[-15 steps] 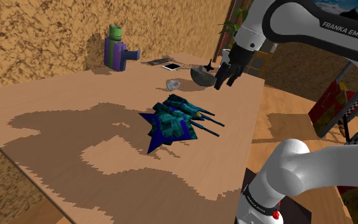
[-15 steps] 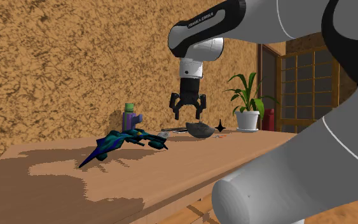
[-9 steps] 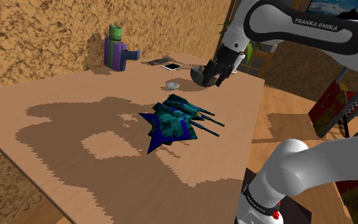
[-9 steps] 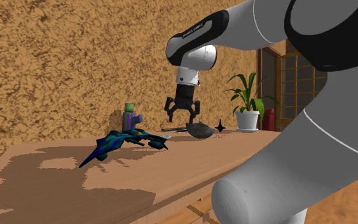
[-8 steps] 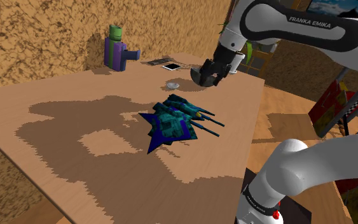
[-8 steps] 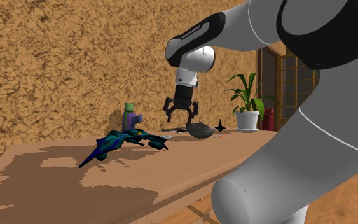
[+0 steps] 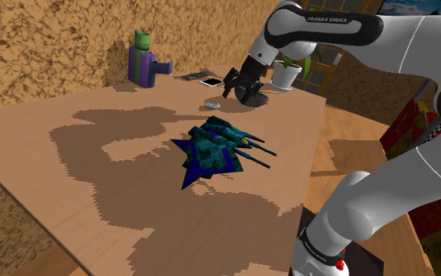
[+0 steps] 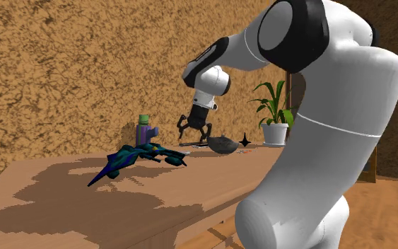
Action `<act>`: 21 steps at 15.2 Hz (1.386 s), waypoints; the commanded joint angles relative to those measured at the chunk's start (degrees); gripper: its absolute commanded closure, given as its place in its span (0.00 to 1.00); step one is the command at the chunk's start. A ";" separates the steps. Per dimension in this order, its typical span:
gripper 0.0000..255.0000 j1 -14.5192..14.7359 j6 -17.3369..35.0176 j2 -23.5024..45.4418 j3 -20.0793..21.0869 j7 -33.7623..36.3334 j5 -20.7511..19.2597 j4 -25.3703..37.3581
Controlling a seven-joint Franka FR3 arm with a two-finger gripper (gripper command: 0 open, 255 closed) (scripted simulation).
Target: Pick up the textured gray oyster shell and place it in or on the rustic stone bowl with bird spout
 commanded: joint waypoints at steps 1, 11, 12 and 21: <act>0.00 0.12 1.77 4.08 -1.01 0.48 2.96 2.46; 0.00 0.58 8.22 15.28 -2.76 0.07 11.62 7.08; 0.00 0.70 8.90 15.56 -2.63 -0.03 11.80 6.71; 0.00 0.89 9.95 16.03 -2.44 -0.20 12.09 6.16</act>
